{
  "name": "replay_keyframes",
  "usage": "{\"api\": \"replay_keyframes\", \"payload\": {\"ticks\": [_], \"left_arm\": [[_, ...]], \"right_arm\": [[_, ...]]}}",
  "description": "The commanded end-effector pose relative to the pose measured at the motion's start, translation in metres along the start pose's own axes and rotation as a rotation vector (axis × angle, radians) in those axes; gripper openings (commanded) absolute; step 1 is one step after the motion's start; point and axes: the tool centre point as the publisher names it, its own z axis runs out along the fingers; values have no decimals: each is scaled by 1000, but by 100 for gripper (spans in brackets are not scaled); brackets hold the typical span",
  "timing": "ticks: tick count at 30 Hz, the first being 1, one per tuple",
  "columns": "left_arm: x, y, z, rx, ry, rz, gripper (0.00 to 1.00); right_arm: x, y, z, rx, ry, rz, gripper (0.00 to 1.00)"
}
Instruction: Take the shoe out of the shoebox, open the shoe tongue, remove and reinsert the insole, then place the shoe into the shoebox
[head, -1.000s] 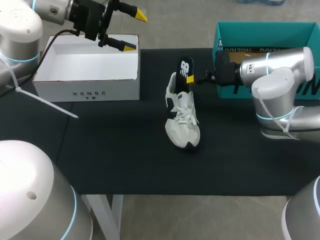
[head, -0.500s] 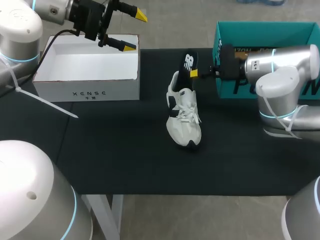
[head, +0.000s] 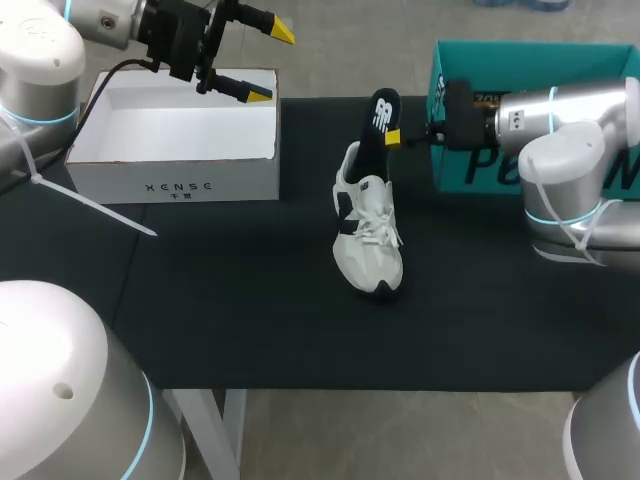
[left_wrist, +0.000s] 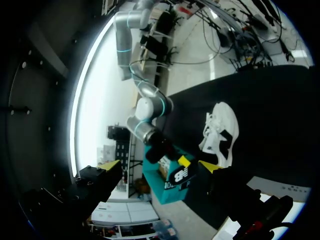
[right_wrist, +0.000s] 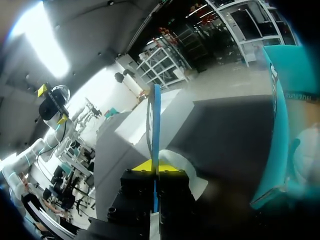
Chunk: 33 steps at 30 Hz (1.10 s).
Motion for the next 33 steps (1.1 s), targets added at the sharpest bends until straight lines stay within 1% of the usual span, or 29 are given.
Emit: {"api": "replay_keyframes", "payload": {"ticks": [1, 7, 14, 18, 23, 29, 33], "left_arm": [[-1, 0, -1, 2, 5, 1, 100], [-1, 0, -1, 2, 5, 1, 100], [-1, 0, -1, 2, 5, 1, 100], [-1, 0, -1, 2, 5, 1, 100], [-1, 0, -1, 2, 5, 1, 100], [-1, 0, -1, 2, 5, 1, 100], [-1, 0, -1, 2, 5, 1, 100]], "right_arm": [[-3, 9, 3, 30, 1, 0, 0], [2, 0, 7, 22, 5, 17, 0], [23, 6, 3, 25, -8, 9, 0], [29, 10, 4, 39, -11, 8, 0], [28, 19, 3, 49, -21, 1, 0], [20, 34, 5, 71, -25, -13, 0], [14, 37, 5, 71, -24, -15, 0]]}}
